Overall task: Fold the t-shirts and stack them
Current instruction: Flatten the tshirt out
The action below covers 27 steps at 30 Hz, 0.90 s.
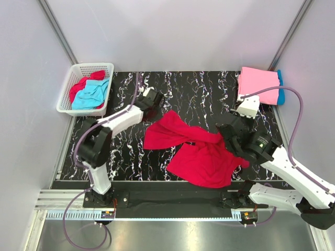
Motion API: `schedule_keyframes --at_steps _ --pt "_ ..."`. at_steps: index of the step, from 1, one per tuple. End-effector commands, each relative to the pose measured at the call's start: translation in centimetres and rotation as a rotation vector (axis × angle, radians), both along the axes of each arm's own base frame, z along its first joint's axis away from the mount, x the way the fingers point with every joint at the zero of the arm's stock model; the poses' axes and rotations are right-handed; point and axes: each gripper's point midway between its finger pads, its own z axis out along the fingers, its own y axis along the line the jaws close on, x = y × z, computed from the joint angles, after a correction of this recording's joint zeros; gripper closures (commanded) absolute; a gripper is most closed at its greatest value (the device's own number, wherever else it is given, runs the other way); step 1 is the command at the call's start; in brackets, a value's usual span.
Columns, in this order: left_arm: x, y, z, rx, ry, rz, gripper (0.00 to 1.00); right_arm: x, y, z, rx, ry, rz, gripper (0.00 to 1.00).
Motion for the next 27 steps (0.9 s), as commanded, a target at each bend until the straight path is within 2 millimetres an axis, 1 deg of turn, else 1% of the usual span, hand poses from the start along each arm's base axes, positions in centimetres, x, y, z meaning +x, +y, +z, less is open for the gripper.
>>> schedule_keyframes --at_steps 1,2,3,4,5,6,7,8,9,11,12,13,14,15,16,17,18,19,20,21,22,23,25,26,27 --pt "-0.2 1.4 8.6 -0.014 -0.179 0.000 1.00 -0.9 -1.2 2.8 0.086 -0.062 -0.005 1.00" --pt "-0.8 2.3 11.9 -0.029 -0.249 0.009 1.00 -1.6 -1.9 2.8 0.105 -0.060 -0.007 1.00" --pt "-1.7 3.1 12.6 -0.016 -0.251 0.014 1.00 -2.0 -2.2 2.7 0.124 -0.054 -0.001 1.00" --pt "-2.3 3.8 14.3 -0.019 -0.282 0.019 1.00 -2.4 -2.4 2.6 0.167 -0.062 -0.002 1.00" --pt "-3.0 4.5 15.6 -0.015 -0.306 0.022 1.00 -3.3 -3.4 2.4 0.166 -0.048 -0.005 1.00" --pt "-4.3 5.7 18.6 -0.030 -0.360 0.034 1.00 -3.8 -3.8 2.3 0.180 -0.045 -0.005 1.00" --pt "-4.9 6.2 19.9 -0.036 -0.385 0.039 1.00 -4.3 -4.0 2.5 0.208 -0.042 0.006 1.00" --pt "-5.5 6.9 21.3 -0.037 -0.414 0.042 1.00 -5.0 -4.7 2.7 0.227 -0.045 0.012 1.00" --pt "-6.9 7.8 24.1 -0.063 -0.464 0.046 1.00 -5.4 -4.9 3.0 0.246 -0.045 0.031 1.00" --pt "-8.4 9.1 26.4 -0.063 -0.498 0.048 1.00 -6.3 -5.6 5.2 0.269 -0.075 0.072 1.00" --pt "-9.4 9.8 29.1 -0.091 -0.552 0.057 1.00 -6.5 -5.6 5.9 0.273 -0.073 0.102 1.00" --pt "-10.1 10.3 30.3 -0.096 -0.572 0.061 1.00 -7.0 -6.1 7.8 0.272 -0.094 0.131 1.00" --pt "-10.9 11.0 31.1 -0.090 -0.583 0.061 1.00 -7.1 -6.2 8.7 0.266 -0.100 0.147 1.00" --pt "-11.5 11.5 33.0 -0.111 -0.623 0.068 1.00 -7.3 -6.2 9.6 0.268 -0.105 0.164 1.00" --pt "-12.6 12.2 34.6 -0.130 -0.663 0.072 1.00 -7.8 -6.9 11.7 0.273 -0.136 0.186 1.00" --pt "-13.1 12.7 35.5 -0.132 -0.686 0.073 1.00 -7.9 -6.8 12.5 0.271 -0.140 0.200 1.00" --pt "-14.1 13.4 36.8 -0.143 -0.712 0.082 1.00 -8.0 -6.8 13.4 0.277 -0.152 0.219 1.00" --pt "-14.9 14.2 37.8 -0.149 -0.736 0.092 1.00 -8.5 -7.4 15.3 0.277 -0.186 0.236 1.00" --pt "-15.6 14.9 38.2 -0.138 -0.742 0.101 1.00 -8.2 -7.1 16.2 0.271 -0.193 0.247 1.00" --pt "-16.3 15.6 39.4 -0.148 -0.771 0.113 1.00 -8.2 -7.2 17.0 0.266 -0.207 0.251 1.00" --pt "-16.7 16.0 39.9 -0.147 -0.783 0.122 1.00 -8.4 -7.5 18.4 0.257 -0.235 0.257 1.00" --pt "-17.6 17.0 41.0 -0.144 -0.817 0.135 1.00 -8.0 -7.2 19.0 0.240 -0.240 0.260 1.00" --pt "-18.2 17.9 41.8 -0.132 -0.842 0.154 1.00 -7.7 -7.4 20.4 0.191 -0.261 0.254 1.00" --pt "-18.6 18.4 42.8 -0.126 -0.869 0.160 1.00 -7.2 -7.2 21.3 0.187 -0.286 0.231 1.00" --pt "-18.7 18.7 43.2 -0.115 -0.879 0.165 1.00 -6.9 -7.0 21.8 0.176 -0.294 0.235 1.00"
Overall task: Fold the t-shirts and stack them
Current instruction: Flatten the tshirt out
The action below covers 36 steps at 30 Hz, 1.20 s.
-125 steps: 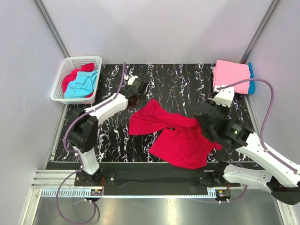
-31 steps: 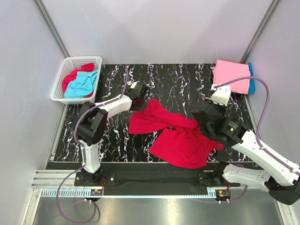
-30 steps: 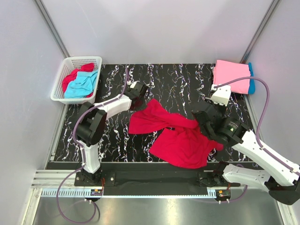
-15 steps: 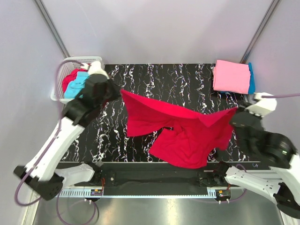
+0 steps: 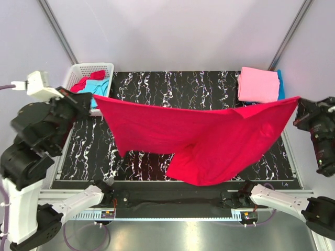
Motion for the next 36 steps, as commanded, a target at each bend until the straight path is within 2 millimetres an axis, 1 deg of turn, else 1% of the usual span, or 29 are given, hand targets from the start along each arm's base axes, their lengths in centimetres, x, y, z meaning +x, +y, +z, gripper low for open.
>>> schedule_keyframes --at_steps 1,4,5,6,7,8,9,10,11,12,13,15,16,18,20,22,23,24,25,26,27,28,29,30,31,32,33,34,36 --pt "-0.7 2.5 2.5 0.058 -0.064 0.084 1.00 2.5 1.9 3.0 -0.130 -0.032 -0.032 1.00" --pt "0.4 2.8 4.2 0.083 -0.090 0.125 1.00 3.6 2.9 4.4 -0.195 -0.051 -0.029 1.00" --pt "0.7 3.1 5.6 0.092 -0.119 0.147 1.00 4.5 3.9 5.2 -0.192 -0.068 -0.034 1.00" --pt "2.1 2.4 5.7 0.115 -0.108 0.153 1.00 4.9 4.5 5.6 -0.199 -0.078 -0.029 1.00" --pt "2.9 2.1 6.0 0.140 -0.110 0.159 1.00 5.8 5.4 6.5 -0.214 -0.093 -0.030 1.00" --pt "3.3 2.3 7.4 0.128 -0.139 0.185 1.00 6.2 5.9 6.8 -0.223 -0.099 -0.031 1.00" --pt "4.2 1.9 7.7 0.133 -0.140 0.188 1.00 6.6 6.5 7.2 -0.229 -0.106 -0.022 1.00" --pt "6.5 0.5 7.0 0.165 -0.106 0.183 1.00 7.5 7.6 7.7 -0.240 -0.108 -0.018 1.00" --pt "7.0 0.0 7.7 0.156 -0.117 0.174 1.00 7.9 8.1 7.9 -0.245 -0.109 -0.015 1.00" --pt "8.2 -0.9 7.3 0.159 -0.102 0.159 1.00 8.2 8.4 8.0 -0.249 -0.107 -0.020 1.00" --pt "9.9 -2.1 6.3 0.162 -0.068 0.148 1.00 8.9 9.2 8.0 -0.257 -0.101 -0.017 1.00" --pt "11.5 -3.2 5.2 0.151 -0.037 0.117 1.00 9.5 10.1 7.8 -0.260 -0.099 0.003 1.00" --pt "12.5 -3.8 4.3 0.137 -0.011 0.115 1.00 9.8 10.5 7.3 -0.259 -0.090 0.006 1.00" --pt "13.5 -3.5 3.6 0.118 0.012 0.117 1.00 10.2 10.9 6.7 -0.266 -0.080 0.014 1.00" --pt "14.3 -2.9 3.0 0.102 0.036 0.125 1.00 11.0 10.5 5.7 -0.284 -0.056 -0.009 1.00" --pt "13.9 -2.3 3.7 0.094 0.026 0.138 1.00 11.2 10.3 5.0 -0.302 -0.039 -0.012 1.00" --pt "13.3 -1.8 3.9 0.100 0.026 0.147 1.00 10.8 9.9 5.0 -0.292 -0.038 -0.016 1.00" --pt "12.2 -1.3 4.6 0.092 0.010 0.147 1.00 10.3 9.6 5.0 -0.281 -0.039 -0.004 1.00" --pt "11.4 -0.9 4.9 0.089 0.002 0.151 1.00 9.3 8.8 4.9 -0.252 -0.037 0.006 1.00" --pt "10.6 -0.6 4.6 0.092 0.007 0.150 1.00 8.8 8.5 4.8 -0.237 -0.037 0.014 1.00" --pt "8.7 0.2 5.5 0.077 -0.027 0.150 1.00 8.4 8.3 4.3 -0.219 -0.033 0.025 1.00" --pt "7.5 0.7 5.7 0.077 -0.038 0.148 1.00 7.2 7.3 3.9 -0.211 -0.026 0.035 1.00" --pt "6.9 0.8 5.1 0.090 -0.027 0.132 1.00 6.6 7.0 3.5 -0.204 -0.022 0.051 1.00" --pt "4.8 1.6 5.7 0.084 -0.060 0.125 1.00 6.2 7.4 2.9 -0.182 -0.016 0.095 1.00" --pt "4.3 1.6 5.0 0.104 -0.046 0.112 1.00 4.9 6.9 2.4 -0.159 -0.012 0.135 1.00" --pt "3.7 1.8 4.8 0.114 -0.046 0.105 1.00 4.4 7.4 2.0 -0.144 -0.009 0.189 1.00" --pt "3.0 2.1 4.8 0.120 -0.051 0.103 1.00 3.9 9.0 1.6 -0.105 -0.006 0.287 1.00" --pt "2.1 2.6 4.8 0.124 -0.058 0.107 1.00 3.2 9.2 1.1 -0.094 0.005 0.328 1.00" --pt "1.5 3.0 4.1 0.144 -0.032 0.108 1.00 2.8 10.9 0.2 -0.059 0.034 0.413 1.00"
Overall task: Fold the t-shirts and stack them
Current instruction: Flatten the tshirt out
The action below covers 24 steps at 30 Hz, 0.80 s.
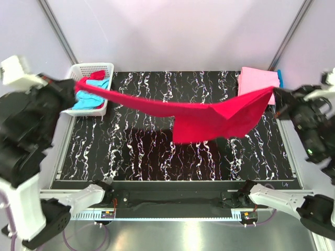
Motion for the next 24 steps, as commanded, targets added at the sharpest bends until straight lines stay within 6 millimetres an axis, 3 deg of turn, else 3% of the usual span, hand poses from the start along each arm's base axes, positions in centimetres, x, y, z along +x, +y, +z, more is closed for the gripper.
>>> schedule_keyframes --at_steps 1,3,10,17,18,20,21,24 --pt "-0.1 -0.1 -1.4 0.065 0.049 -0.023 1.00 -0.9 4.4 -2.6 0.060 0.103 0.217 1.00" --pt "-0.2 -0.6 -1.9 0.071 0.069 -0.051 1.00 -1.0 6.1 -3.4 0.072 0.134 0.287 1.00" --pt "0.2 -1.8 -3.1 0.083 0.107 -0.107 1.00 1.5 10.9 -5.5 0.018 0.181 0.386 1.00" --pt "0.8 -0.8 -4.0 0.125 0.141 -0.048 1.00 4.6 12.1 -6.5 -0.052 0.204 0.338 1.00" --pt "1.2 -0.9 -4.3 0.131 0.152 -0.042 1.00 5.4 11.4 -6.5 -0.050 0.207 0.318 1.00" --pt "2.6 -1.4 -5.3 0.144 0.190 -0.041 1.00 6.0 12.8 -7.2 -0.039 0.239 0.399 1.00" --pt "2.9 -1.7 -5.6 0.144 0.200 -0.047 1.00 7.2 12.2 -7.7 -0.016 0.252 0.377 1.00" --pt "3.8 -2.3 -6.2 0.139 0.209 -0.054 1.00 8.3 13.1 -8.7 0.026 0.271 0.447 1.00"
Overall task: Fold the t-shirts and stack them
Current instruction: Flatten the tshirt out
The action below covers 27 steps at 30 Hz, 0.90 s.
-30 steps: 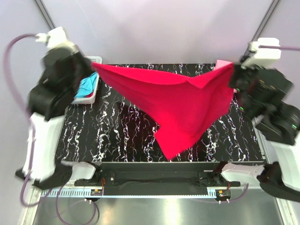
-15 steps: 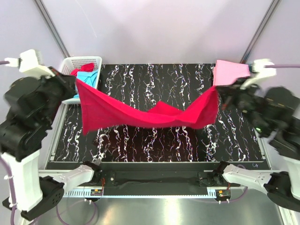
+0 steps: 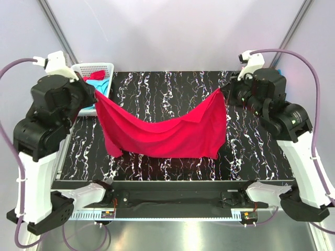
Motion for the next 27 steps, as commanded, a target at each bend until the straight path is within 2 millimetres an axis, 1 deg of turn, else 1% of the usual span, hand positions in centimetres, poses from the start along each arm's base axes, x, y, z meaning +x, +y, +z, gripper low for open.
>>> schedule_keyframes --at_steps 1,2,3,4,5,6,7,8,9,10,11,12,13,14,15,17,18,19,21,22,23,24,25,26,27 --pt "2.0 -0.5 0.1 0.013 -0.020 0.011 1.00 1.8 1.3 0.6 0.098 -0.018 0.098 1.00" --pt "2.7 -0.7 -0.1 0.021 -0.011 0.014 1.00 2.2 1.4 0.2 0.110 0.001 0.120 1.00" --pt "3.1 -0.9 -0.3 0.030 -0.001 0.012 1.00 3.5 1.2 -0.7 0.120 0.033 0.113 1.00" --pt "3.5 -1.1 0.0 0.029 -0.005 0.009 1.00 5.1 -0.8 -1.3 0.132 0.050 0.059 1.00" --pt "4.6 -1.5 -0.7 0.040 0.022 0.009 1.00 5.7 -1.2 -1.6 0.146 0.064 0.059 1.00" --pt "5.3 -1.8 -0.8 0.043 0.029 0.009 1.00 7.0 -2.0 -2.3 0.155 0.084 0.020 1.00" --pt "5.8 -1.6 -0.5 0.039 0.026 0.017 1.00 7.6 -2.8 -2.4 0.161 0.087 -0.006 1.00" --pt "6.6 -1.6 -0.7 0.041 0.035 0.024 1.00 8.4 -4.4 -2.3 0.173 0.085 -0.052 1.00" --pt "8.0 -1.9 -1.4 0.044 0.059 0.027 1.00 9.2 -5.1 -2.1 0.194 0.086 -0.072 1.00" --pt "8.8 -1.3 -0.6 0.025 0.047 0.038 1.00 9.6 -5.8 -1.9 0.205 0.086 -0.081 1.00" --pt "9.4 -1.0 -0.3 0.015 0.043 0.046 1.00 10.3 -7.9 -1.8 0.198 0.078 -0.149 1.00" --pt "11.0 -0.8 -1.0 0.014 0.066 0.052 1.00 10.7 -8.8 -1.5 0.174 0.069 -0.181 1.00" --pt "11.5 0.3 0.1 -0.010 0.043 0.072 1.00 10.9 -9.9 -1.3 0.161 0.063 -0.215 1.00" --pt "12.1 0.7 0.3 -0.019 0.039 0.074 1.00 11.0 -10.5 -1.1 0.149 0.058 -0.243 1.00" --pt "13.4 1.4 0.4 -0.035 0.042 0.082 1.00 11.3 -13.0 -0.6 0.139 0.049 -0.309 1.00" --pt "14.5 1.9 0.4 -0.052 0.044 0.079 1.00 11.3 -14.1 0.3 0.140 0.036 -0.331 1.00" --pt "14.8 2.0 0.3 -0.057 0.049 0.080 1.00 11.3 -14.7 1.2 0.148 0.023 -0.344 1.00" --pt "15.4 2.2 0.1 -0.063 0.055 0.072 1.00 11.3 -14.7 1.7 0.149 0.015 -0.341 1.00" --pt "15.5 2.1 0.0 -0.059 0.059 0.065 1.00 10.8 -14.2 3.0 0.149 0.000 -0.311 1.00" --pt "15.3 2.2 -0.2 -0.053 0.068 0.062 1.00 10.4 -14.1 3.4 0.146 -0.004 -0.303 1.00" --pt "14.4 2.2 0.2 -0.052 0.058 0.057 1.00 10.1 -14.1 3.5 0.142 -0.002 -0.302 1.00" --pt "13.7 2.3 0.5 -0.051 0.047 0.058 1.00 8.9 -14.0 4.1 0.129 -0.016 -0.296 1.00" --pt "13.1 2.4 -0.1 -0.043 0.064 0.060 1.00 8.2 -14.0 4.4 0.124 -0.028 -0.295 1.00" --pt "11.1 2.6 1.2 -0.044 0.025 0.058 1.00 7.5 -14.0 4.7 0.122 -0.041 -0.298 1.00" --pt "10.1 2.6 1.4 -0.043 0.017 0.054 1.00 5.8 -13.7 5.4 0.123 -0.067 -0.290 1.00"
